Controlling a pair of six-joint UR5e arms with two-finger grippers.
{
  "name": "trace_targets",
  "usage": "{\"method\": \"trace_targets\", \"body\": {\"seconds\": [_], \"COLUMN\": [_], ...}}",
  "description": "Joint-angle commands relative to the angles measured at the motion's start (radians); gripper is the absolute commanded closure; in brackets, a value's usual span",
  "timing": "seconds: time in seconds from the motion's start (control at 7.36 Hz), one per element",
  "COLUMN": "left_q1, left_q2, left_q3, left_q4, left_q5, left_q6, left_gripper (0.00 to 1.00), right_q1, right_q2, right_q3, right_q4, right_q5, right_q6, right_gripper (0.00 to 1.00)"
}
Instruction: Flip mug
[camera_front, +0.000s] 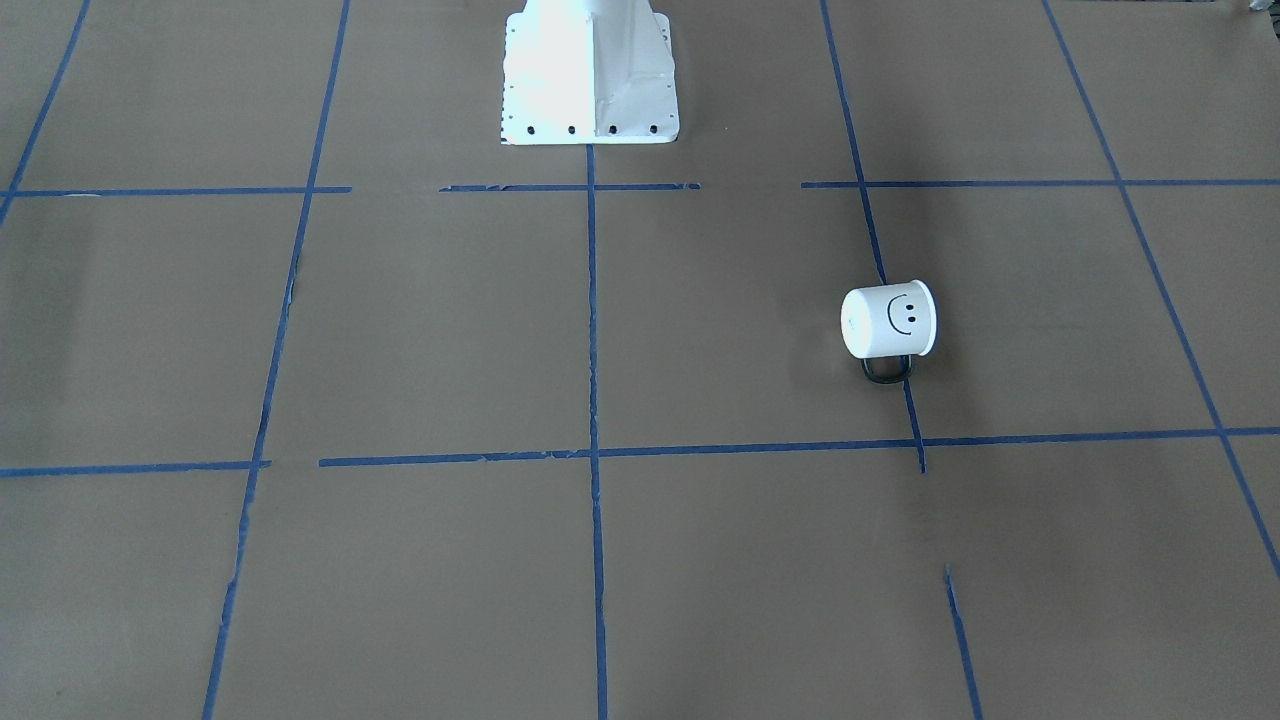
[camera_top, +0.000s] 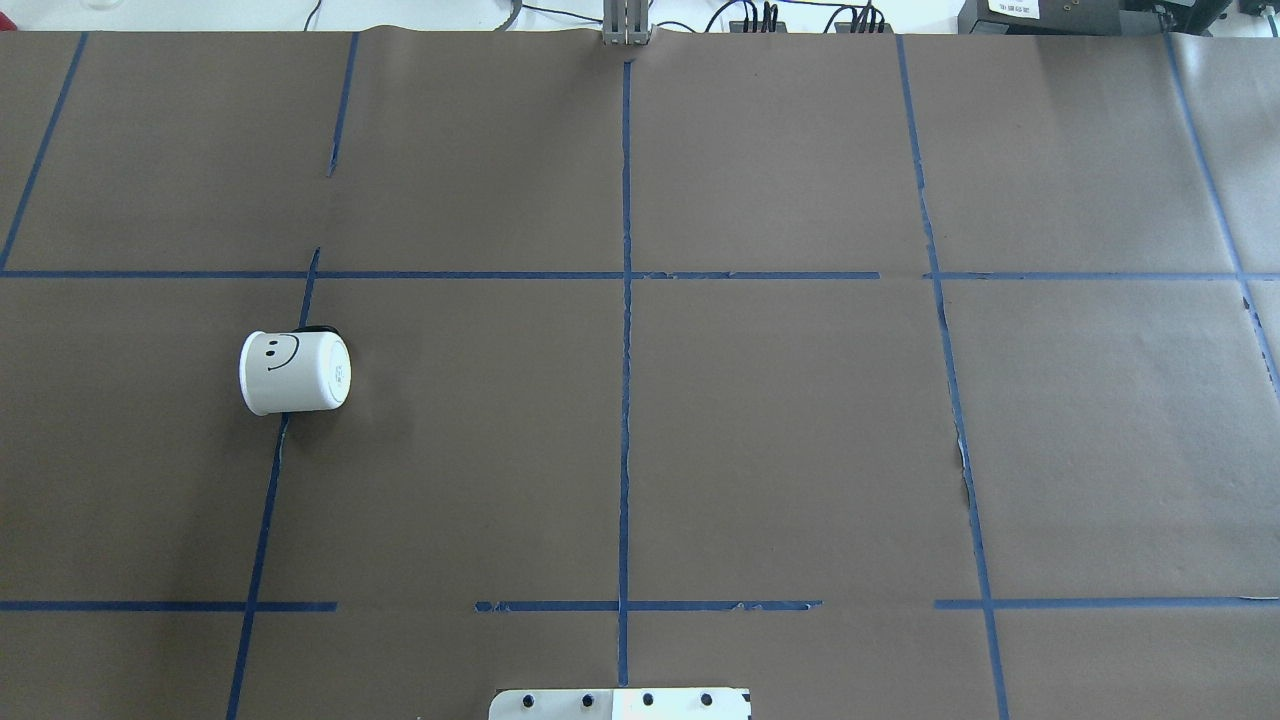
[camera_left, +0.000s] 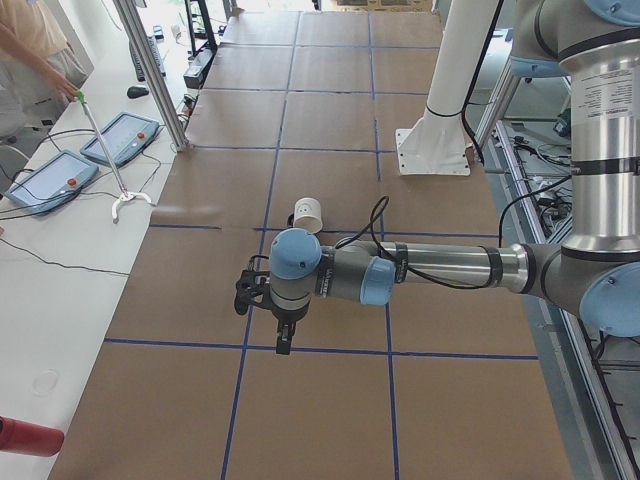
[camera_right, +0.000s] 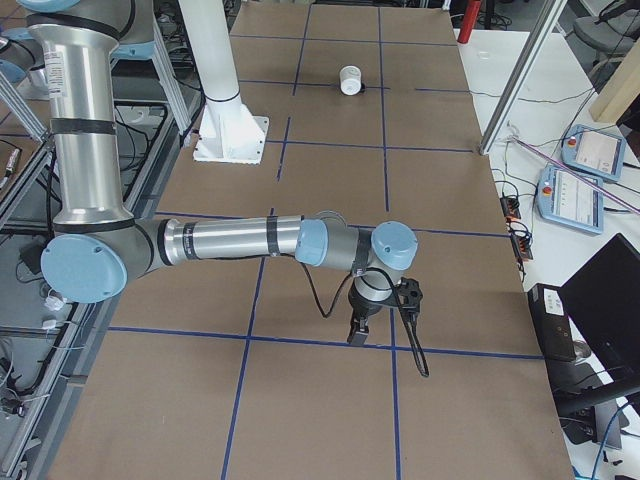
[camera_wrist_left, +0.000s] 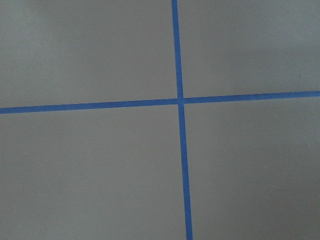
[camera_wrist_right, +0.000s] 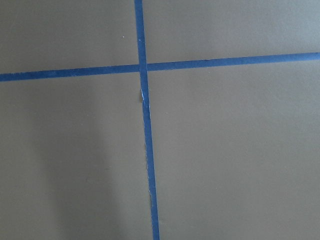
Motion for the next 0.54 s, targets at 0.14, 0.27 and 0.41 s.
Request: {"method": "trace_targets", "body": {"seconds": [0.14,0.27,0.41], "left_q1": [0.002,0.003,0.005], "left_q2": [-0.017,-0.022,-0.043], "left_q3": [-0.009,0.003,-0.009], "left_q4": [-0.003,-0.006,-0.024], "left_q5": [-0.002,-0.004,-0.007], "left_q6": [-0.003,0.0,0.0], "left_gripper": [0.0,0.0,0.0], "right_q1": [0.0,0.0,0.0], "right_q2": [-0.001,-0.001,-0.001], "right_q3": [0.0,0.0,0.0], "right_q4": [0.0,0.0,0.0], "right_q5": [0.0,0.0,0.0], "right_q6": [0.0,0.0,0.0], "right_gripper": [0.0,0.0,0.0]}}
